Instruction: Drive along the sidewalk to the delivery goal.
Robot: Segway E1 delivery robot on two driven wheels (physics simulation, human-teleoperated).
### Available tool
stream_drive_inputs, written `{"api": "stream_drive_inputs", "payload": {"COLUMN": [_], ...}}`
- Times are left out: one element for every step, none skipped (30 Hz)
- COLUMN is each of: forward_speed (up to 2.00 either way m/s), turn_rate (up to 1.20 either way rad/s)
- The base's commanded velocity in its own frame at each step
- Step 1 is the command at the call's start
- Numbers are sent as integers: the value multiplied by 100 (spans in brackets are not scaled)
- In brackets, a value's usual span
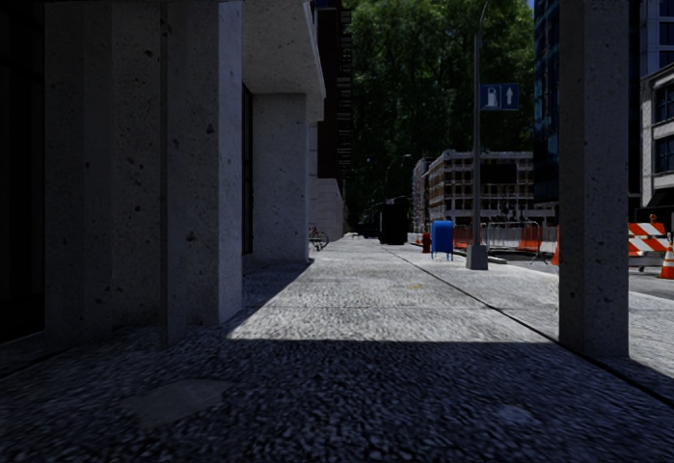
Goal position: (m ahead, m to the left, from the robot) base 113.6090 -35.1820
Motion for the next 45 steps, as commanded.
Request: {"api": "stream_drive_inputs", "payload": {"forward_speed": [158,158,158,158,158,158,158,158,158,157,157,157,157,157,157,157,157,157,157,157,157,157,157,157,157,157,157,157,157,157,157,157,157,157,157,157,157,157,157,157,157,157,157,157,157], "turn_rate": [0,0,-39,-102,-102,-105,-15,0,0,0,0,0,0,0,0,0,0,0,0,0,0,0,0,0,0,0,0,0,0,0,0,0,0,0,0,0,0,0,0,0,0,0,0,0,0]}}
